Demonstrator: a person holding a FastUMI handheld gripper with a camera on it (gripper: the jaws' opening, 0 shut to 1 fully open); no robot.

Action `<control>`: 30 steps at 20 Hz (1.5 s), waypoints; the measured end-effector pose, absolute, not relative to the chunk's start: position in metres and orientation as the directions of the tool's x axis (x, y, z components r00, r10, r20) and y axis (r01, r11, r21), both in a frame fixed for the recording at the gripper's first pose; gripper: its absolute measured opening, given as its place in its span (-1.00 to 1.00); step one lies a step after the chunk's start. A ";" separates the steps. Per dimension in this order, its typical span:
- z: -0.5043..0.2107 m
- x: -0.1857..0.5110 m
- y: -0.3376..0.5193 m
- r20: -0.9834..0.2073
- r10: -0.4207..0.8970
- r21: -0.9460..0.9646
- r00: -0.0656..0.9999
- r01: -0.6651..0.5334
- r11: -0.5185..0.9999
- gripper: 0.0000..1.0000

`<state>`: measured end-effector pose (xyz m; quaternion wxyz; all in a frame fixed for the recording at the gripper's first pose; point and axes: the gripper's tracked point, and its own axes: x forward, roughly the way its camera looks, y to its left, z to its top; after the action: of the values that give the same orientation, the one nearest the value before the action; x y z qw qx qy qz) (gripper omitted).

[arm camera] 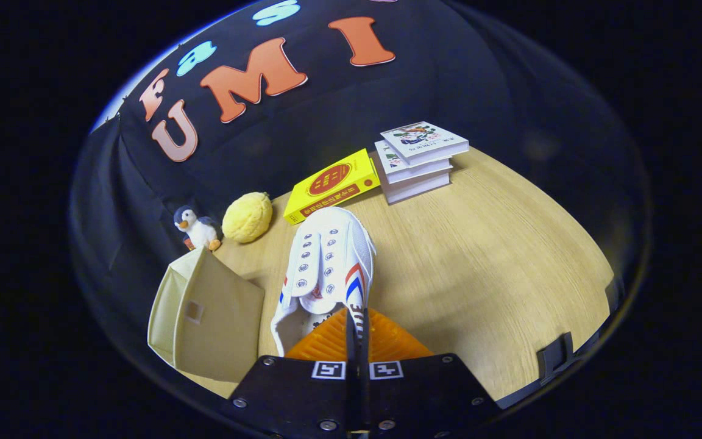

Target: Open the storage box then place both shoes into the box .Put the left shoe in first, then the right shoe, with the right side of both shoes facing outward in a uniform manner.

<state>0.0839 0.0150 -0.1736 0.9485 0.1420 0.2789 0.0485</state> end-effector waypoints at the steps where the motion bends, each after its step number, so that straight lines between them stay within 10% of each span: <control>1: -0.166 0.081 0.031 -0.506 0.181 0.314 0.843 -0.016 0.949 -1.00; 15: -0.124 0.032 0.236 -0.465 0.209 0.296 0.860 -0.072 0.953 -1.00; 30: -0.188 0.033 0.278 -0.596 0.081 0.113 0.799 -0.016 0.993 -0.84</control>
<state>0.0326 0.2776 -0.1883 0.9470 0.0510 0.3161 0.0256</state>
